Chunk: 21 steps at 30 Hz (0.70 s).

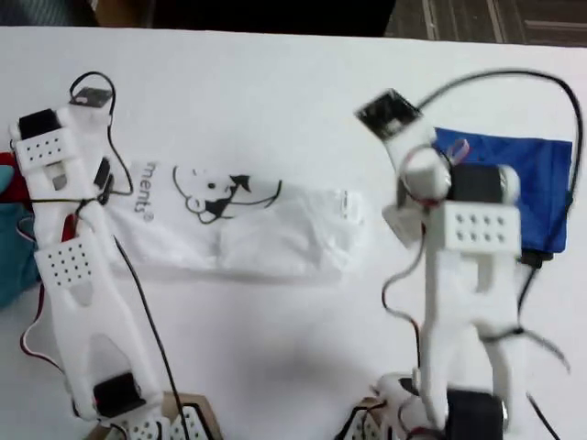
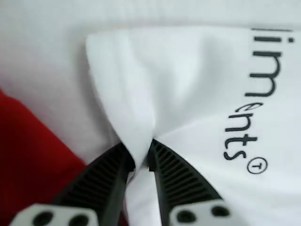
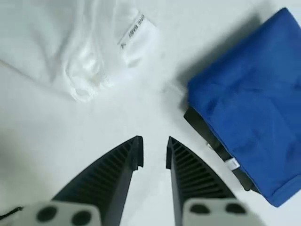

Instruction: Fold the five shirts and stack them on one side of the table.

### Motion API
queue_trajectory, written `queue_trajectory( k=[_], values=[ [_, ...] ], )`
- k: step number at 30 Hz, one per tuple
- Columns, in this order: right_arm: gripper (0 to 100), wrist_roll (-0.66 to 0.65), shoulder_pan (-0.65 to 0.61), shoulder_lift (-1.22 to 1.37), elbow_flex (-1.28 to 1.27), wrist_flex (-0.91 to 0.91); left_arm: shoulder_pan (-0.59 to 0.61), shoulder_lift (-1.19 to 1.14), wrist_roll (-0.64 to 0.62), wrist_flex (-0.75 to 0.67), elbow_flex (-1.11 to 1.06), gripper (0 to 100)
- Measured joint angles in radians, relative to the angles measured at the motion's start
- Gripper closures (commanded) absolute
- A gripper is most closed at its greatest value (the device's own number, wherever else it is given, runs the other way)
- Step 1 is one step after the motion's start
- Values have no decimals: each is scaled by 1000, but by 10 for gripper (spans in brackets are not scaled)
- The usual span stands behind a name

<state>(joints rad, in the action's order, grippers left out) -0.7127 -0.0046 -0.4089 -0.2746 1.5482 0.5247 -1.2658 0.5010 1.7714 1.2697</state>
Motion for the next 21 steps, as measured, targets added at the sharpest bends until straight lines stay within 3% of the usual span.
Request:
queue_trajectory(
  k=[10, 15, 21],
  values=[
    [901, -127, 285, -508, -736, -281, -77, 107, -6, 0, -94, 976],
    [901, -204, 390, -611, -1020, -362, -244, 279, -55, 0, -328, 976],
    [903, -290, 525, -640, -1158, -471, -437, 562, -58, 0, -526, 976]
  ],
)
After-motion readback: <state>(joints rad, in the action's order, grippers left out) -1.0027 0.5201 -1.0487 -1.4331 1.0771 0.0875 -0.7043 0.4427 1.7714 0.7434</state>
